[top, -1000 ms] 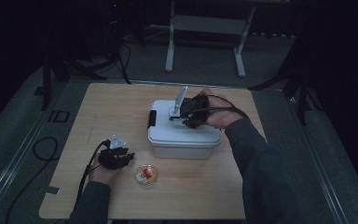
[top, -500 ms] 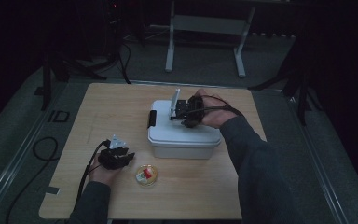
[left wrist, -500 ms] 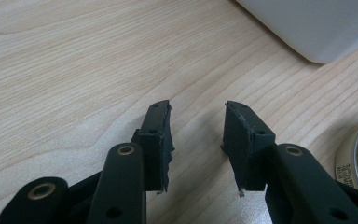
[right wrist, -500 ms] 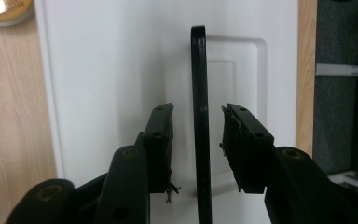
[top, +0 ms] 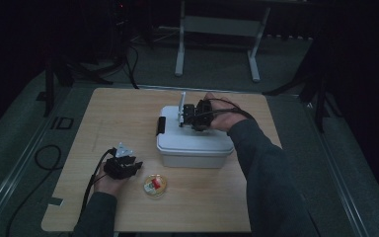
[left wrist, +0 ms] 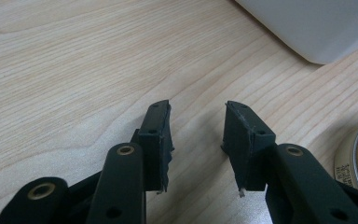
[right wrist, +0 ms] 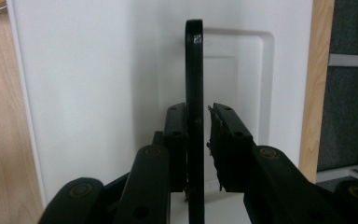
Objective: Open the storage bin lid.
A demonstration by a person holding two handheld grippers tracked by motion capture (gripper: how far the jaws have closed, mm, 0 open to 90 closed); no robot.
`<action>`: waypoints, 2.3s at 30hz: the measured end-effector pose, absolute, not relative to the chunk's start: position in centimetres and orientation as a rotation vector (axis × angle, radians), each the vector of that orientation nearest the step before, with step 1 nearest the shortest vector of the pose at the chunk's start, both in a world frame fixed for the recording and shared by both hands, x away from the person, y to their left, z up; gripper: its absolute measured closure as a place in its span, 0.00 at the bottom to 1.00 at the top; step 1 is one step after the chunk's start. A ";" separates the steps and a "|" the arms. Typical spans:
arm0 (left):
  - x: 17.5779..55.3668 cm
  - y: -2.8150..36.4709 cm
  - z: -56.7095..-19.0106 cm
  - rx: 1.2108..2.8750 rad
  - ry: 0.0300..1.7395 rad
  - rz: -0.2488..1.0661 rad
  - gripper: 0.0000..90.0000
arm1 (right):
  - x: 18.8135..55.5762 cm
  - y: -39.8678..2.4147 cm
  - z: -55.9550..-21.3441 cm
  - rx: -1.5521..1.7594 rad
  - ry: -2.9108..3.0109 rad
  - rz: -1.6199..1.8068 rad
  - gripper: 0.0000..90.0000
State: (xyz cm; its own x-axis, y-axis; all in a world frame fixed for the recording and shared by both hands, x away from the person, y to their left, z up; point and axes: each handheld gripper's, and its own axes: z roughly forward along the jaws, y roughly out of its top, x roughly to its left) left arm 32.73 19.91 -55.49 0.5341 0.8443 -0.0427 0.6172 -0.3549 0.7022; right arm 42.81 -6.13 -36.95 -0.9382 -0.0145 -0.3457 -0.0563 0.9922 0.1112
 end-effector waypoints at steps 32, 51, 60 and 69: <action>32.7 19.9 -55.5 2.092 1.178 0.428 0.68 | 44.0 -5.8 -36.6 -0.081 2.834 0.109 0.93; 32.7 19.9 -55.5 2.090 1.179 0.428 0.68 | 43.9 -5.8 -35.7 -0.075 2.819 0.120 0.93; 32.7 20.0 -55.5 2.093 1.177 0.430 0.68 | 43.8 -6.1 -34.8 -0.069 2.811 0.117 0.93; 32.7 20.0 -55.5 2.093 1.177 0.431 0.68 | 43.6 -6.9 -34.1 -0.055 2.805 0.119 0.93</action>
State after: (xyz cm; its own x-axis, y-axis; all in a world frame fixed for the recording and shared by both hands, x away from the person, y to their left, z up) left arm 32.69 19.96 -55.52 0.5343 0.8441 -0.0444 0.6160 -0.3529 0.7043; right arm 43.64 -6.95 -34.12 -0.9441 -0.0239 -0.3287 -0.0516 0.9958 0.0757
